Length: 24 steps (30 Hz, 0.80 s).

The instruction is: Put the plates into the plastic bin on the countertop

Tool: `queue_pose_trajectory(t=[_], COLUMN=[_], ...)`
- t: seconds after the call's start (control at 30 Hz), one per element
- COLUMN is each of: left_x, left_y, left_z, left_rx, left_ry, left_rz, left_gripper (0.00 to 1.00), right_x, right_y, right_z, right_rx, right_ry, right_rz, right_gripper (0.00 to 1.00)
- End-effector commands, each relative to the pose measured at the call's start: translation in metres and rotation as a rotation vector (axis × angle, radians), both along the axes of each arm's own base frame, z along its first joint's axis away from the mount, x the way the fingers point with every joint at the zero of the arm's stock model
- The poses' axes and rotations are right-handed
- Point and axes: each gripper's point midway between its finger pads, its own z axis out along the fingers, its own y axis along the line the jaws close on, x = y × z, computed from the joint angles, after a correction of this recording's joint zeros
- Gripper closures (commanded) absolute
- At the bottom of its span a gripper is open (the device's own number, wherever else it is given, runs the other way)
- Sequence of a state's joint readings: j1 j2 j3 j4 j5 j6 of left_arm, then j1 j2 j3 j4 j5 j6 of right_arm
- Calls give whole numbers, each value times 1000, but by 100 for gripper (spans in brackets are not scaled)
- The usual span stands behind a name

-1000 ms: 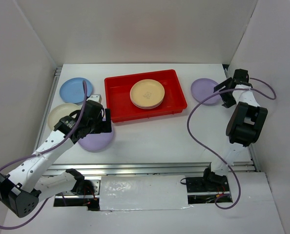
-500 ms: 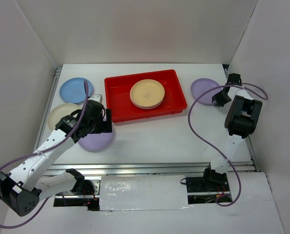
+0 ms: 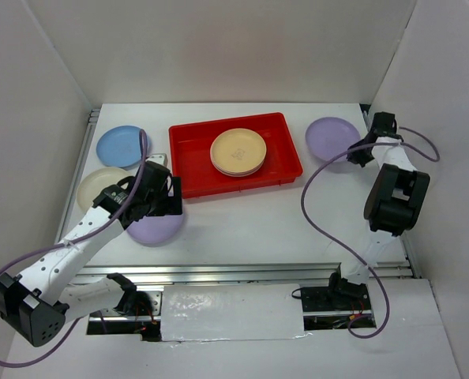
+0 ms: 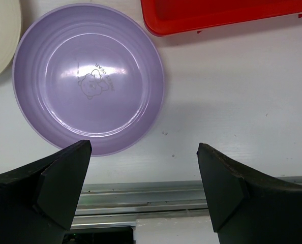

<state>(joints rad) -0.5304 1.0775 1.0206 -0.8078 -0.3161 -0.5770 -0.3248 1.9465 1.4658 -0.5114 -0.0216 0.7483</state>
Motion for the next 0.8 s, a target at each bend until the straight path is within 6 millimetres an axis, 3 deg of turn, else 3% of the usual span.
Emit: queue_pose_trajectory(t=[0.0, 0.07, 0.17, 0.23, 0.27, 0.4, 0.43, 0.53, 0.67, 0.77], left_x=[4, 4, 5, 5, 4, 5, 5, 5, 4, 4], left_y=[0, 1, 1, 1, 2, 5, 6, 8, 11, 12], left_z=[4, 4, 4, 3, 2, 4, 4, 4, 5, 6], left_rx=[0, 1, 4, 8, 10, 17, 20, 23, 29, 28], left_ry=[-19, -23, -21, -15, -12, -19, -23, -26, -28, -34], left_rz=[-3, 0, 3, 6, 8, 26, 35, 43, 60, 67], left_gripper=[1, 1, 1, 1, 1, 1, 1, 1, 1, 1], right_x=[23, 27, 33, 40, 44, 51, 49, 50, 47, 45], right_y=[0, 13, 32, 64, 84, 165, 198, 243, 283, 298], right_z=[124, 152, 170, 169, 178, 159, 157, 138, 117, 104], right_rx=[-108, -147, -171, -156, -124, -48, -25, 7, 11, -11], right_ry=[-272, -291, -308, -309, -334, -295, -295, -268, -232, -202], right_rz=[-15, 16, 78, 185, 252, 476, 544, 619, 677, 689], right_gripper=[100, 100, 100, 100, 100, 100, 100, 100, 100, 100])
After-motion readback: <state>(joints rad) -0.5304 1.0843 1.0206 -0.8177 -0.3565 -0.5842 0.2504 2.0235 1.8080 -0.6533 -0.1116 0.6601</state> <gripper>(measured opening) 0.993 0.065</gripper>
